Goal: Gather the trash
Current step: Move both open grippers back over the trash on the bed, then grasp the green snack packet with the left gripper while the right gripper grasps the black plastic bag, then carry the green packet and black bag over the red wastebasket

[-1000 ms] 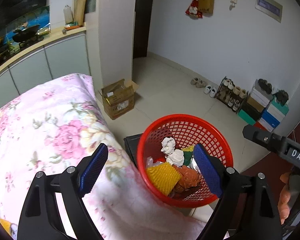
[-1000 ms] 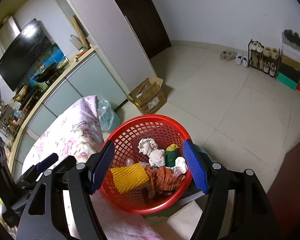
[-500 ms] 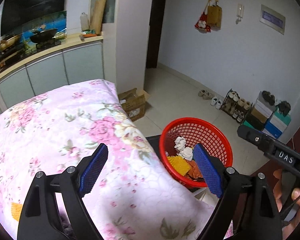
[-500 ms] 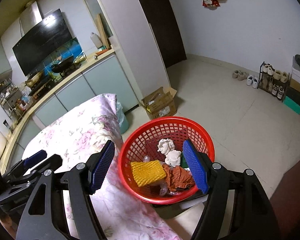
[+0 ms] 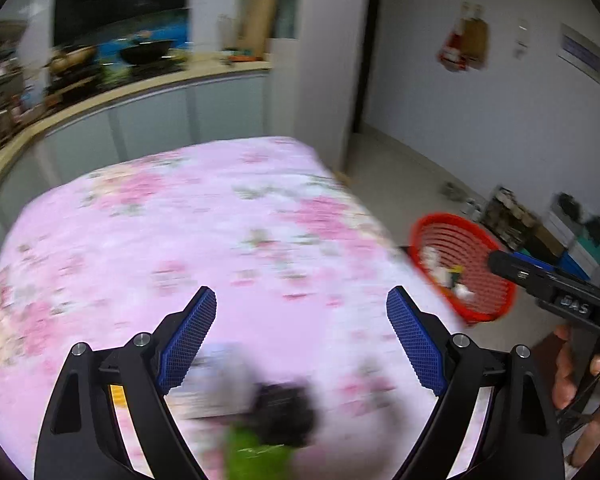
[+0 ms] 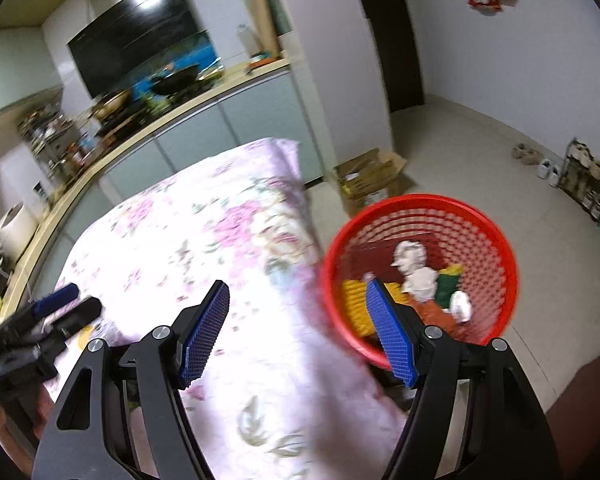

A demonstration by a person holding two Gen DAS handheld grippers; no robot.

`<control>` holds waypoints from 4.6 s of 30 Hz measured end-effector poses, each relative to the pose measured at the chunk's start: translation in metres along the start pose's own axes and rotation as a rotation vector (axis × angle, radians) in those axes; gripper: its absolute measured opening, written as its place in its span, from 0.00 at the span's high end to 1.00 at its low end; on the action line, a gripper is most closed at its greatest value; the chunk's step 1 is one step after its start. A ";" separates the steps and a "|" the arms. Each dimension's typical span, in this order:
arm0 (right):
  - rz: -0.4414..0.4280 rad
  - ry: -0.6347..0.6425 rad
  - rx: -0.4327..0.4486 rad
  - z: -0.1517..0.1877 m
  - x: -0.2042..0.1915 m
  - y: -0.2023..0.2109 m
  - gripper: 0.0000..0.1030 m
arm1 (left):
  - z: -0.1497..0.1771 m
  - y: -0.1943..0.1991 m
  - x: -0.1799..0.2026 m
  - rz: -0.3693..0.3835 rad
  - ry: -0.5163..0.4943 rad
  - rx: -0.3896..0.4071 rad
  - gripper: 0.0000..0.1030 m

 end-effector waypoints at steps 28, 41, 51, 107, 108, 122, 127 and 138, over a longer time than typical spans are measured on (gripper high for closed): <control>-0.078 0.105 -0.079 0.006 -0.055 -0.023 0.33 | 0.103 -0.022 -0.059 0.021 0.052 -0.183 0.45; -0.245 0.292 -0.115 0.018 -0.125 -0.039 0.34 | 0.105 0.003 -0.080 0.017 0.071 -0.163 0.68; -0.346 0.455 -0.161 0.033 -0.189 -0.067 0.34 | 0.099 0.024 -0.107 -0.027 0.123 -0.115 0.68; -0.205 0.218 0.123 -0.052 -0.085 0.015 0.62 | -0.009 0.045 -0.044 0.008 0.032 0.103 0.68; -0.197 0.215 0.128 -0.054 -0.083 0.017 0.62 | -0.010 0.044 -0.042 0.013 0.031 0.103 0.68; -0.105 0.195 0.178 -0.075 -0.055 0.040 0.62 | -0.024 0.026 -0.013 0.071 0.001 0.093 0.68; -0.079 0.192 0.186 -0.077 -0.048 0.045 0.62 | -0.031 0.020 -0.002 0.085 -0.015 0.093 0.68; 0.038 0.169 0.211 -0.083 -0.024 0.059 0.62 | -0.047 0.012 0.034 0.149 -0.062 0.092 0.68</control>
Point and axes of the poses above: each gripper's, at about its wrist camera, not at the fingertips, and y roughly against the way its jaws point, x to its right, z to its underside, the point moved 3 cm from there along -y, roughly the way its jaws point, and after that the axes turned 14 degrees about y, right-handed, at the moved point
